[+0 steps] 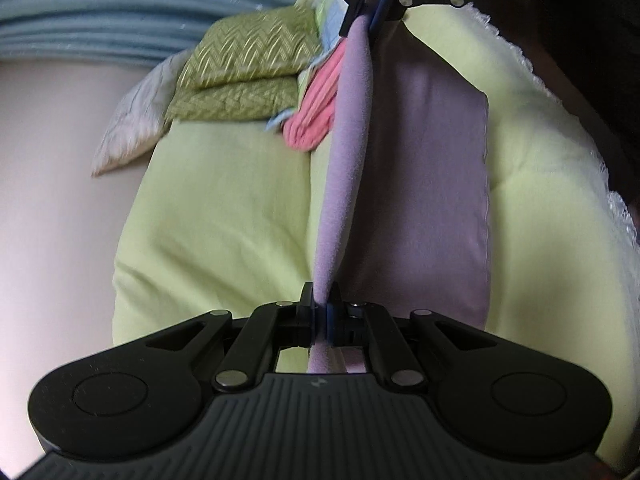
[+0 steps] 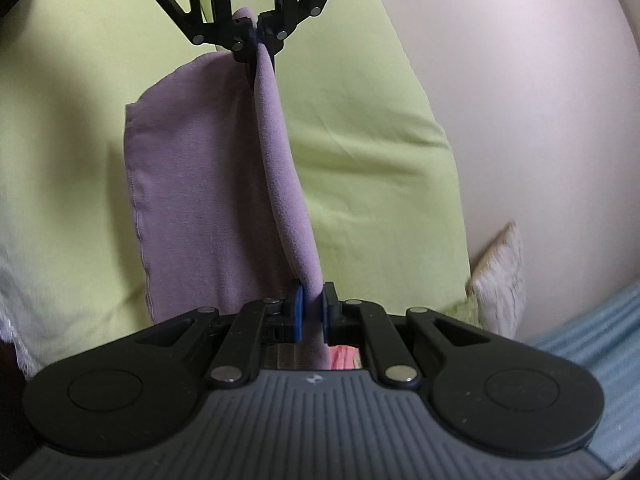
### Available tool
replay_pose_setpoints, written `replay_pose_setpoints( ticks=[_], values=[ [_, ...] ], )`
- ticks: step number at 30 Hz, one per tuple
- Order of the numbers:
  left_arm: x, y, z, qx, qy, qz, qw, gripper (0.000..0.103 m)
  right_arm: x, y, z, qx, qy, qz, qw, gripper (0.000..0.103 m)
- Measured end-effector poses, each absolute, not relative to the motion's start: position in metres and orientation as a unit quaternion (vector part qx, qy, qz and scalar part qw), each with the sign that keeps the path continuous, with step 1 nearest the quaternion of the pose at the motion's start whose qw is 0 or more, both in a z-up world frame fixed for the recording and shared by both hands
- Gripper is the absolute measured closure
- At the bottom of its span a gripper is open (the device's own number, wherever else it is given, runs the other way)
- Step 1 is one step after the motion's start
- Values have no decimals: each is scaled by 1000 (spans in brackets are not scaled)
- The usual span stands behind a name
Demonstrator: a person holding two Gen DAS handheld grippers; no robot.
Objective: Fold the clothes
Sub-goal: 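Carry the held lilac top with both grippers toward the white chair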
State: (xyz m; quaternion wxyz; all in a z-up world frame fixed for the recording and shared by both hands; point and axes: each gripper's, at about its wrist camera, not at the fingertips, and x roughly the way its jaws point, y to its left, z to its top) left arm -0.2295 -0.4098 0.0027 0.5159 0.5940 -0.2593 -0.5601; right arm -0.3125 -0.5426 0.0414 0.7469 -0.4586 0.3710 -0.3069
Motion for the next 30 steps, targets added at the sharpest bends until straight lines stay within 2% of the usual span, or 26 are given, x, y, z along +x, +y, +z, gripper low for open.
replay_pose_setpoints(
  ticks=[3, 7, 17, 30],
  values=[
    [-250, -420, 0, 594, -281, -564, 500, 98, -328, -538, 33, -449, 383, -329, 737, 97],
    [-279, -439, -1, 585, -310, -578, 477, 98, -391, -493, 20, -430, 405, -364, 720, 97],
    [-363, -471, -1, 537, -381, -636, 402, 98, -475, -491, 25, -380, 467, -444, 664, 97],
    [-470, -502, -7, 484, -436, -686, 324, 98, -577, -477, 22, -319, 520, -517, 601, 97]
  ],
)
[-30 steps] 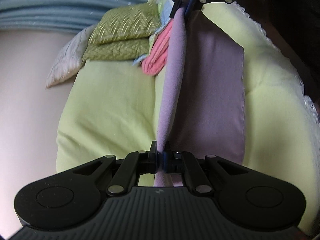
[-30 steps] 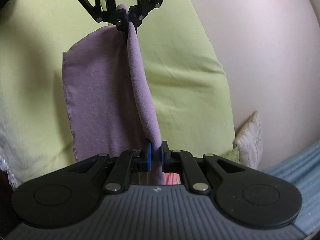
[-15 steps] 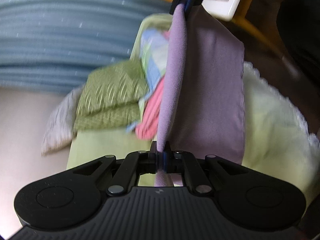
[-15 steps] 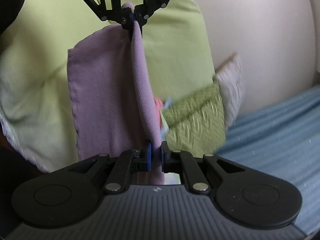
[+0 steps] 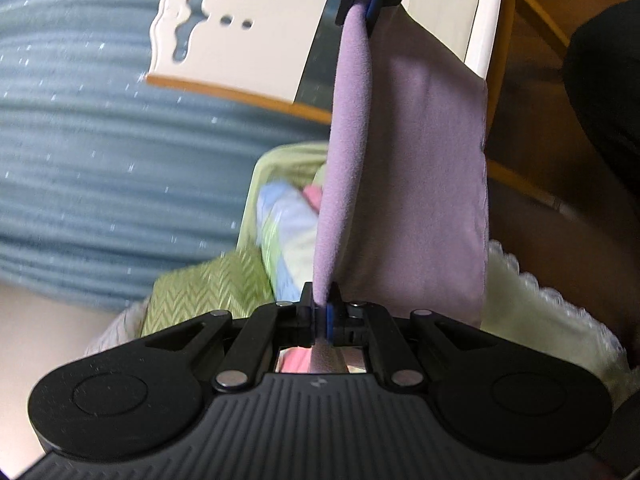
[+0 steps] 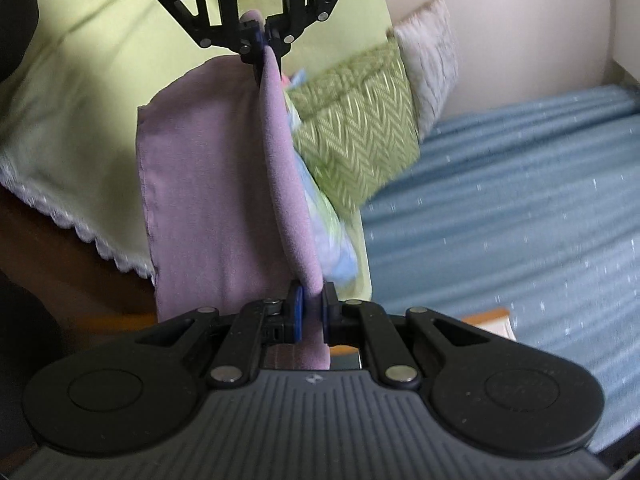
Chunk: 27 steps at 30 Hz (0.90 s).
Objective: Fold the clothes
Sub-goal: 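Carry the held lilac top with both grippers toward the white chair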
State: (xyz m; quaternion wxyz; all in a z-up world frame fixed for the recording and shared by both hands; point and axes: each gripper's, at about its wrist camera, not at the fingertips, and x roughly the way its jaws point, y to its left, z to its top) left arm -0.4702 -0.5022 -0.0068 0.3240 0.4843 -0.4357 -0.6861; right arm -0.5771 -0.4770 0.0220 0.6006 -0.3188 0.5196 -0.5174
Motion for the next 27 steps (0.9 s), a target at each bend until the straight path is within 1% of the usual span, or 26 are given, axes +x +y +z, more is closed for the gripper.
replay_pose_setpoints(
  ticks=[15, 27],
  values=[
    [-556, -517, -23, 462, -475, -708, 243, 98, -653, -470, 2, -242, 536, -576, 567, 97],
    [-586, -497, -39, 453, -479, -727, 192, 98, -690, -440, -14, -199, 542, -597, 557, 97]
  ],
)
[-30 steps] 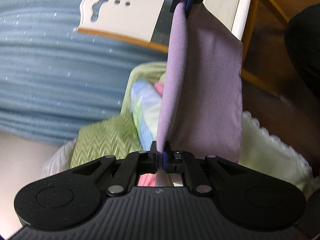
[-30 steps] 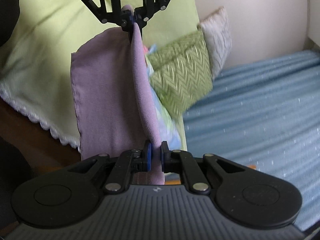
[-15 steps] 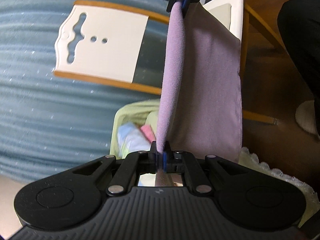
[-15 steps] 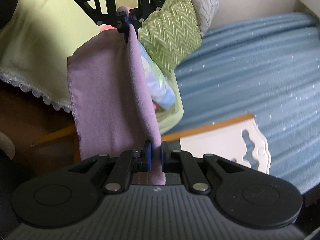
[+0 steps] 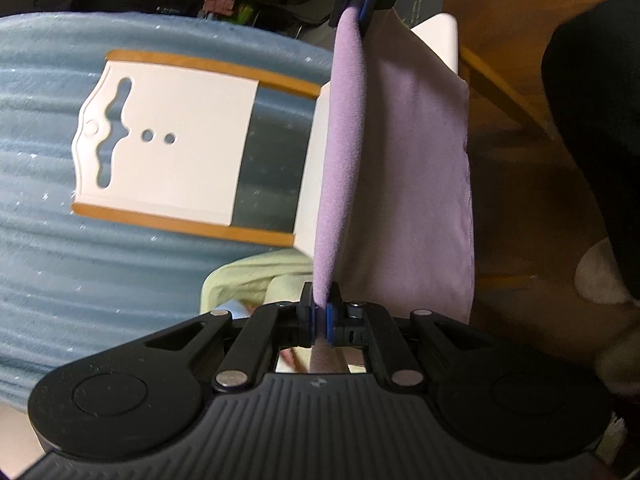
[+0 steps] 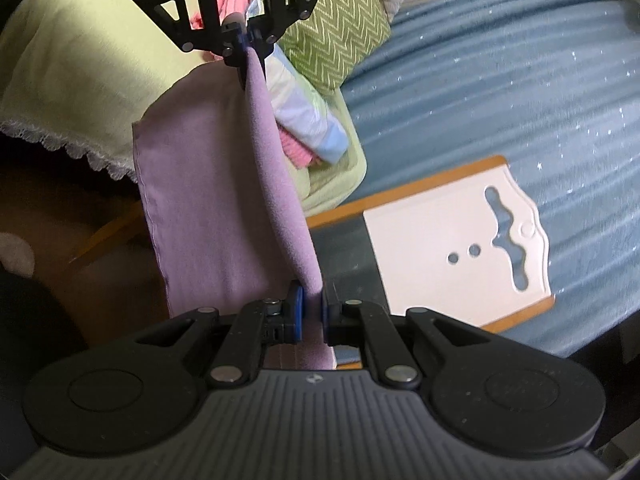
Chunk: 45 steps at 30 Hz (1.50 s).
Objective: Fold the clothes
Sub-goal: 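Carry the held lilac top with both grippers toward the white chair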
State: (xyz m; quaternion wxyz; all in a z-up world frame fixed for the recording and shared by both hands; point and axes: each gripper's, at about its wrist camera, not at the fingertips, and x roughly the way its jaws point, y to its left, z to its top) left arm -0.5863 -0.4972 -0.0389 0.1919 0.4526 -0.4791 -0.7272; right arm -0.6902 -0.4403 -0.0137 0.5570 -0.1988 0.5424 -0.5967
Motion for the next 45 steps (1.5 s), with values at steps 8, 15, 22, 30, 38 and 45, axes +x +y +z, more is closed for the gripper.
replay_pose_setpoints(
  ticks=[8, 15, 22, 30, 38, 45],
  values=[
    [-621, -515, -54, 444, -473, -747, 146, 98, -719, -440, -27, -157, 552, -601, 556, 97],
    [-687, -585, -11, 399, -475, -761, 191, 98, -773, -502, -1, -178, 545, -630, 524, 97],
    [-725, -623, -30, 374, -462, -777, 207, 99, -810, -542, -11, -174, 527, -658, 510, 97],
    [-719, -610, -155, 449, -453, -760, 127, 99, -802, -529, -136, -86, 582, -585, 559, 97],
    [-712, -608, -162, 428, -473, -756, 148, 99, -800, -531, -131, -89, 567, -599, 558, 97],
    [-699, -604, -168, 439, -490, -738, 148, 99, -793, -531, -137, -86, 569, -586, 571, 97]
  ],
)
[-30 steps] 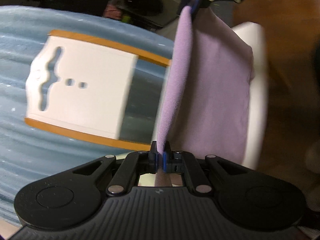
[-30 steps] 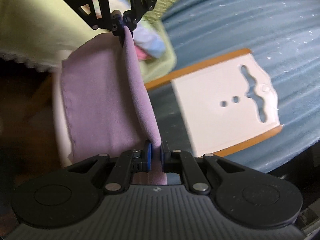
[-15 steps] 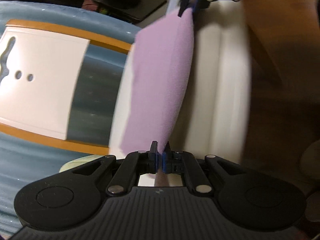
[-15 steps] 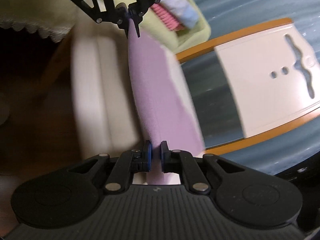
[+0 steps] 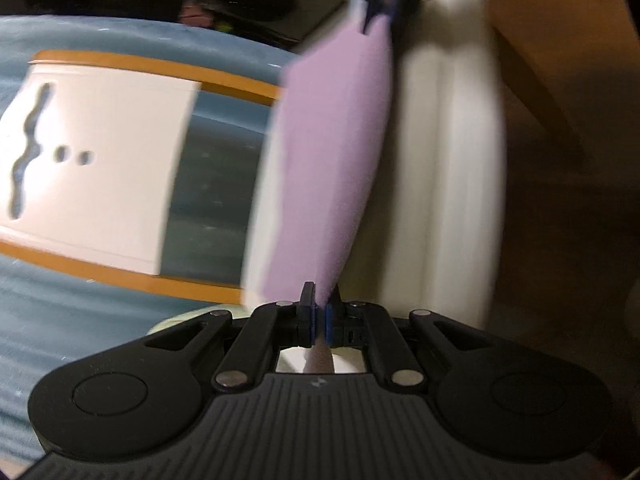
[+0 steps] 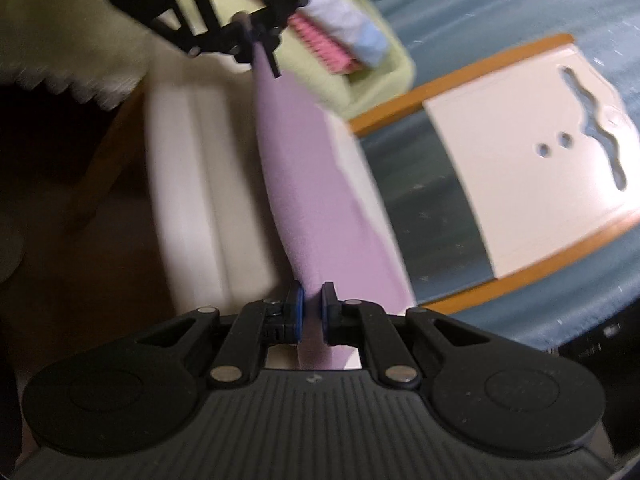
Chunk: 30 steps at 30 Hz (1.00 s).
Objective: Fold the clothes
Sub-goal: 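Lower the lilac top onto the beige cloth on the chair and open both grippers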
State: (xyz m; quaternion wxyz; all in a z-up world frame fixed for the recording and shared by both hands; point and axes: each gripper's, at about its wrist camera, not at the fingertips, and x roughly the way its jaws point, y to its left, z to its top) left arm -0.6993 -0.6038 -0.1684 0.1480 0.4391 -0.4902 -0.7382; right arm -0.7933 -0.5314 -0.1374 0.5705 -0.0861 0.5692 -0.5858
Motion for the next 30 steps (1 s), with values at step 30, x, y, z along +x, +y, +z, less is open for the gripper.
replay_pose_setpoints(
  ticks=[30],
  values=[
    [-662, -597, -185, 417, -436, -774, 193, 103, -807, -519, -135, -19, 527, -654, 542, 70]
  ],
)
